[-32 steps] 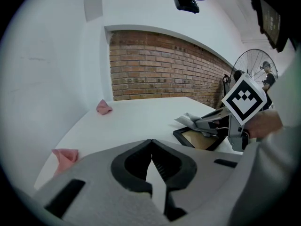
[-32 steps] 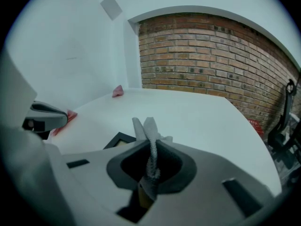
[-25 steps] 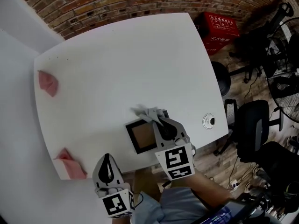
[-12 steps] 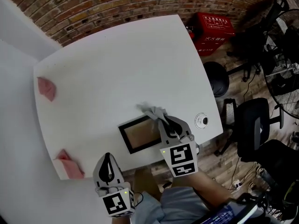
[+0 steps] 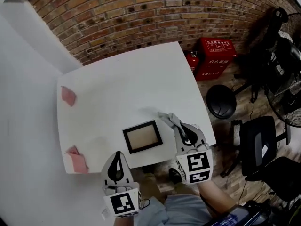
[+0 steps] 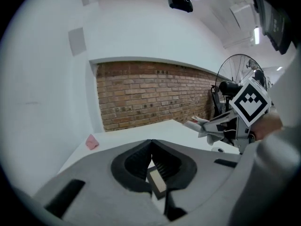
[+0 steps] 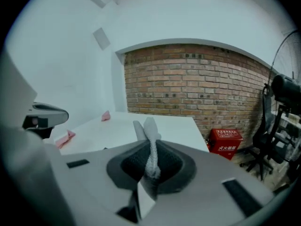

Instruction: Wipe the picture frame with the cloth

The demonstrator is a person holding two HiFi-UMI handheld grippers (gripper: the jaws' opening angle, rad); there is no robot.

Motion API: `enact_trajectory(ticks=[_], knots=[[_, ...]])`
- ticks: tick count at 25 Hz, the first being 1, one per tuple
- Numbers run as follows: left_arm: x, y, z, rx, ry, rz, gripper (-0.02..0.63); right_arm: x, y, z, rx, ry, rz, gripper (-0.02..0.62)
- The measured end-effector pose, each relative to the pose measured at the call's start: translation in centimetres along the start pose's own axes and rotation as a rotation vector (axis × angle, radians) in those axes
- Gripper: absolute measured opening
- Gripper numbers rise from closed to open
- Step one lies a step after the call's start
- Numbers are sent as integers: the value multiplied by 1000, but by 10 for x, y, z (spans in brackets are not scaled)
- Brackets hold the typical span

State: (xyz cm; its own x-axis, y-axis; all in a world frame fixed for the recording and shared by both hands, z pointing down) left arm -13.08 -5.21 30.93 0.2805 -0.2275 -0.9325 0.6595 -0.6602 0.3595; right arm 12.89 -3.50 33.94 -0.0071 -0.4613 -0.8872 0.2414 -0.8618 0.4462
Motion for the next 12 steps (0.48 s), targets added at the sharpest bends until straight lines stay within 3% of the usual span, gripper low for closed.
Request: enact_trajectory(ticks=[6, 12], knots=[[65, -27, -36, 47, 96, -150, 9, 35, -58, -27, 55, 36, -171, 34], [105, -51, -69, 85, 104, -244, 9, 60, -106, -44, 118, 33, -317, 34]])
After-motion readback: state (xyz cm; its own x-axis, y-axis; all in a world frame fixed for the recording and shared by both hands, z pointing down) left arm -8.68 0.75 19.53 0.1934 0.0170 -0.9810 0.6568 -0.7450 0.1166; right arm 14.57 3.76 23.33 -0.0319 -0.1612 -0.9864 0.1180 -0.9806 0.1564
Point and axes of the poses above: the fingertips, and each gripper's own axes: y forward along the fingers, z to its left, x out of its top, the point moved 10 cm from there along -y, backward along the fingers, and after that the axes turned 15 degrees about -x, right-handed, at the moved point
